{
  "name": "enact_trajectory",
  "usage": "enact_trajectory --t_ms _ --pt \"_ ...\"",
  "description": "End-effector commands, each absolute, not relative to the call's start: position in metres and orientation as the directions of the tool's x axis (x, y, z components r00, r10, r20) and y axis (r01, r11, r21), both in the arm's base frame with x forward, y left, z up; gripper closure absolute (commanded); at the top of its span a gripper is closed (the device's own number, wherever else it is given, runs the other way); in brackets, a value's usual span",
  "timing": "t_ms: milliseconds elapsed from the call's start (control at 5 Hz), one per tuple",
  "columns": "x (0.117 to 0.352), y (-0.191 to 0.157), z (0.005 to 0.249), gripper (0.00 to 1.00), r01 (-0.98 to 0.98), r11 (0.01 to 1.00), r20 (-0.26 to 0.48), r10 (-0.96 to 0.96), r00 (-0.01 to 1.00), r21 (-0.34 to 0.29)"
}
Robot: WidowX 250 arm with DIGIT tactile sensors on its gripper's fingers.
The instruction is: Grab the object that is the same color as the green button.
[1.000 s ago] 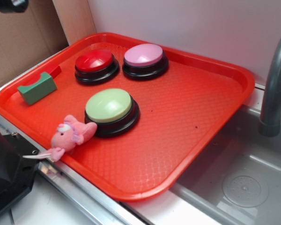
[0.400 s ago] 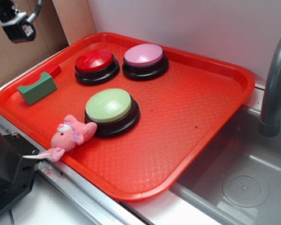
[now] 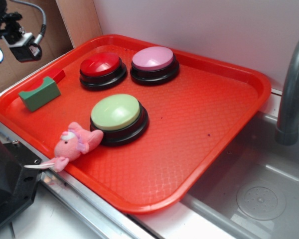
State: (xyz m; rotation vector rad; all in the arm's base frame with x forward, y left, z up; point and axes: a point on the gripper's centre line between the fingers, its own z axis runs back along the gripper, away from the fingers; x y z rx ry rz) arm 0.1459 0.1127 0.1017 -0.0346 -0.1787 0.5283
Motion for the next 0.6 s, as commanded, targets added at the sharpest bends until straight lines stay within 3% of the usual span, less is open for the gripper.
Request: enact_trajectory --t_ms 0,400 --pt "0.158 0.126 0.07 0.0 -0.496 0.867 0.148 0.498 0.855 -0.05" --pt "0.168 0.125 0.043 0.0 -0.479 0.877 0.114 0.481 0.869 -0.048"
